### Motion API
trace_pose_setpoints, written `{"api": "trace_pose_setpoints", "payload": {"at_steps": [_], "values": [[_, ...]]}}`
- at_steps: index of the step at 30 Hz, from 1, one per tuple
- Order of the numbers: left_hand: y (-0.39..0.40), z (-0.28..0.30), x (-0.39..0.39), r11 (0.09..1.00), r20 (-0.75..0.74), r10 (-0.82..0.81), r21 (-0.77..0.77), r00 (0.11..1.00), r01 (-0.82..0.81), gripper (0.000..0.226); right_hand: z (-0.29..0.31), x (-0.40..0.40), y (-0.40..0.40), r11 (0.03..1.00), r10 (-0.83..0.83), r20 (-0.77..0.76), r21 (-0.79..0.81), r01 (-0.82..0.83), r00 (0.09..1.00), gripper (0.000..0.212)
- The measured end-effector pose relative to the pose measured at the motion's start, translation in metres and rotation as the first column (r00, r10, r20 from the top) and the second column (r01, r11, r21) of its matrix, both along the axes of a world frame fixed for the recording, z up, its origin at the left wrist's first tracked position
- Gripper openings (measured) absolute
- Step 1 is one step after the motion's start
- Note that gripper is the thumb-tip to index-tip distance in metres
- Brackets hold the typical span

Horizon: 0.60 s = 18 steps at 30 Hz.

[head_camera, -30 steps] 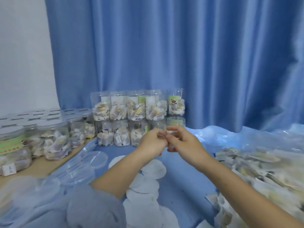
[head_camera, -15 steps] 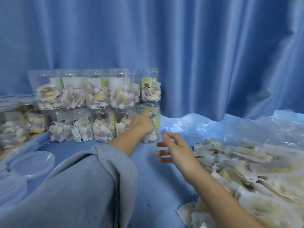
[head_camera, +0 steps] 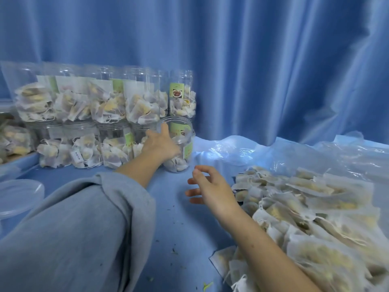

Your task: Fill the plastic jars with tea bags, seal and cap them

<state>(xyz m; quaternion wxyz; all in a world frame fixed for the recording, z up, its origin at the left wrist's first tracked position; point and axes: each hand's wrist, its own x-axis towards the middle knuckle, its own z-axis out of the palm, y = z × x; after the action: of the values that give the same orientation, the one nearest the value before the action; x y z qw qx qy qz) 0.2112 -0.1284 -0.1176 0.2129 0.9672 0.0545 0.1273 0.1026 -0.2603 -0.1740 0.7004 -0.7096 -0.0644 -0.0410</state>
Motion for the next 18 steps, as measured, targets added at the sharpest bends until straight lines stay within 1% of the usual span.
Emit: {"api": "trace_pose_setpoints", "payload": {"at_steps": [2, 4, 6, 8, 10, 12, 15, 18], "values": [[0.002, -0.008, -0.012, 0.999, 0.04, -0.011, 0.041, 0.999, 0.01, 0.041, -0.002, -0.001, 0.001, 1.0, -0.006, 0.009, -0.02, 0.006, 1.0, 0.006], [0.004, -0.011, -0.026, 0.996, 0.073, -0.073, 0.064, 0.995, 0.068, 0.025, -0.005, -0.001, 0.003, 0.997, -0.022, 0.026, -0.08, 0.024, 0.999, 0.02], [0.005, -0.01, -0.044, 0.993, 0.079, -0.115, 0.037, 0.99, 0.112, 0.02, -0.006, -0.004, 0.005, 0.984, -0.047, 0.083, -0.169, 0.061, 0.995, 0.037], [0.006, -0.006, -0.065, 0.991, 0.099, -0.129, -0.009, 0.987, 0.131, 0.024, -0.002, -0.008, 0.005, 0.943, -0.065, 0.242, -0.302, 0.139, 0.968, 0.058], [0.006, -0.002, -0.091, 0.985, 0.095, -0.159, -0.05, 0.983, 0.164, 0.022, 0.003, -0.012, 0.004, 0.886, -0.05, 0.412, -0.401, 0.231, 0.91, 0.082], [0.007, 0.002, -0.117, 0.976, 0.089, -0.204, -0.056, 0.975, 0.21, 0.023, 0.01, -0.017, 0.007, 0.86, -0.018, 0.486, -0.438, 0.261, 0.874, 0.097], [0.009, 0.011, -0.155, 0.961, 0.094, -0.253, -0.086, 0.963, 0.261, 0.027, 0.017, -0.032, 0.013, 0.88, 0.054, 0.468, -0.44, 0.18, 0.882, 0.105], [0.011, 0.015, -0.19, 0.952, 0.104, -0.247, -0.16, 0.963, 0.261, 0.027, 0.022, -0.052, 0.017, 0.872, 0.102, 0.42, -0.473, 0.121, 0.902, 0.096]]}}
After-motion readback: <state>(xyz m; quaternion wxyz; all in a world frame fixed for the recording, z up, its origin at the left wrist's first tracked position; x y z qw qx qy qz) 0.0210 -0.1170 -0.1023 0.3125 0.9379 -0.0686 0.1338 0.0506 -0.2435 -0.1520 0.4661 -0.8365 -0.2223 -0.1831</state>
